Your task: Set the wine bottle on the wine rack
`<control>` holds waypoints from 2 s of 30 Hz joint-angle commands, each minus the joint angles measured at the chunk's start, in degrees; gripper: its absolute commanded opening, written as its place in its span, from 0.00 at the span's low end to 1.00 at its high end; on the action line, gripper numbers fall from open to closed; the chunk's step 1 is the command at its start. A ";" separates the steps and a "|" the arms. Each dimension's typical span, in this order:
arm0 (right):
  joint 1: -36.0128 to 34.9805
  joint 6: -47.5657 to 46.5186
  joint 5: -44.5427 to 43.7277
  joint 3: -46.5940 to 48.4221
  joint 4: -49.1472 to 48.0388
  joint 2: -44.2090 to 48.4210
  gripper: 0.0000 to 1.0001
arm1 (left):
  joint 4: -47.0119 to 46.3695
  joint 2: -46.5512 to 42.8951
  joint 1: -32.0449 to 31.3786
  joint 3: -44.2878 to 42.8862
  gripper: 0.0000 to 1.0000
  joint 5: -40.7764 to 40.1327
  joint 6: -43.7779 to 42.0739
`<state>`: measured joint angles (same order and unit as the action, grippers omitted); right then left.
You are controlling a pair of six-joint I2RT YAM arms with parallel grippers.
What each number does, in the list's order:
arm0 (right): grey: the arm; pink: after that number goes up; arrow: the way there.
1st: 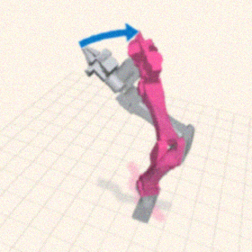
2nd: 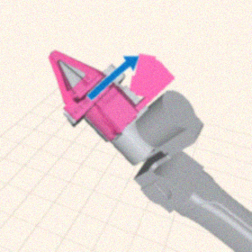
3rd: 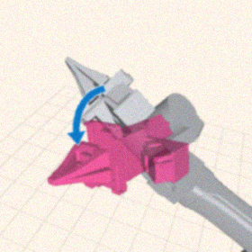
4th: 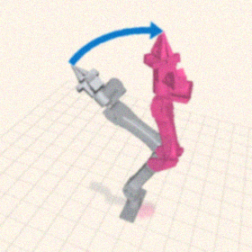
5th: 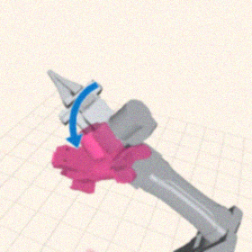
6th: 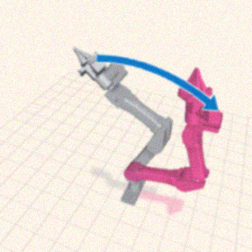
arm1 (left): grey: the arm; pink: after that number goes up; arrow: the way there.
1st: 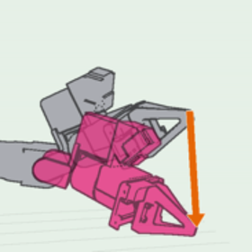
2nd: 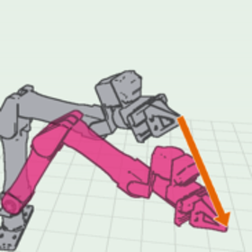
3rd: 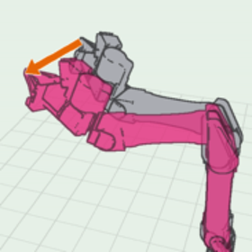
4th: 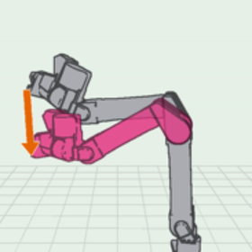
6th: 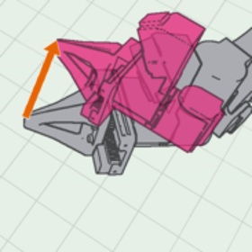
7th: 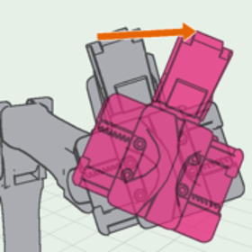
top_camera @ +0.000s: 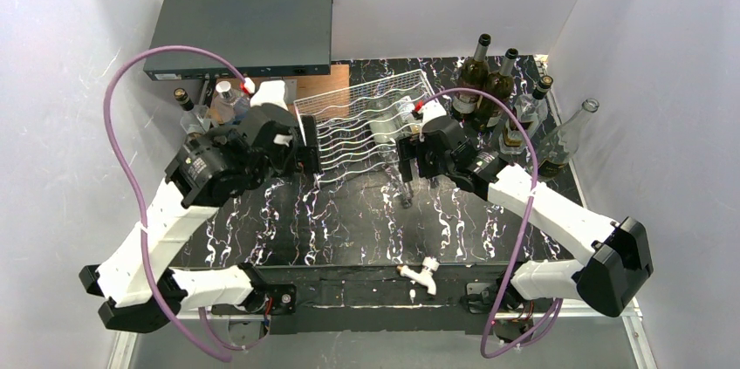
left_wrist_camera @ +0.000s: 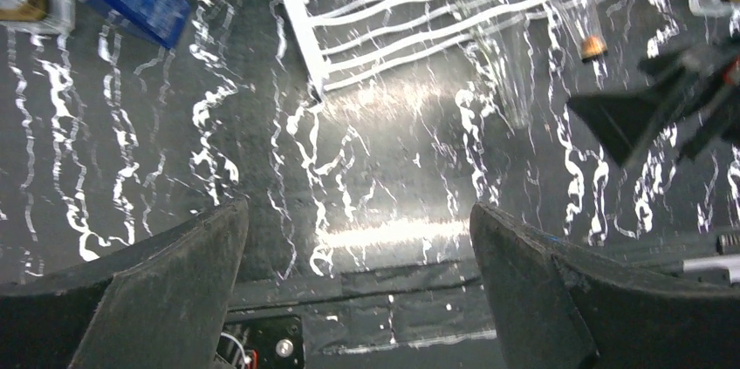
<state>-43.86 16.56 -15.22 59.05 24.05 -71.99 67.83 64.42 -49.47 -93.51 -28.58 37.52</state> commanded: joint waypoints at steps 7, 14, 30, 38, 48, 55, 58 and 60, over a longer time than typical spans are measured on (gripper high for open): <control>0.44 4.36 7.90 0.24 0.00 0.78 0.98 | 5.78 5.64 19.93 -13.02 0.98 3.02 -16.42; 0.44 5.15 9.18 1.65 1.96 0.72 0.98 | 0.08 12.28 33.39 -18.11 0.98 3.03 -25.38; 0.44 4.00 7.08 1.64 3.47 1.33 0.98 | -9.71 28.05 47.30 -25.52 0.81 11.28 -26.83; 0.44 3.84 7.41 2.21 3.03 -0.05 0.98 | -13.22 28.93 49.03 -21.94 0.73 12.75 -27.31; 0.44 3.77 7.69 1.21 3.05 0.34 0.98 | -15.35 30.08 49.39 -19.73 0.61 12.94 -25.98; 0.52 3.57 7.65 1.11 2.95 0.40 0.98 | -15.73 30.66 49.39 -18.21 0.50 12.73 -26.27; 0.52 3.61 7.68 0.95 2.95 0.44 0.98 | -16.03 30.54 49.39 -18.04 0.48 12.22 -26.65; 0.55 3.51 7.70 0.90 3.01 0.42 0.98 | -16.06 30.51 49.39 -17.83 0.51 11.83 -26.70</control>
<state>-43.57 20.80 -7.44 58.72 27.33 -72.10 52.16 94.85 -0.16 -112.42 -16.21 11.11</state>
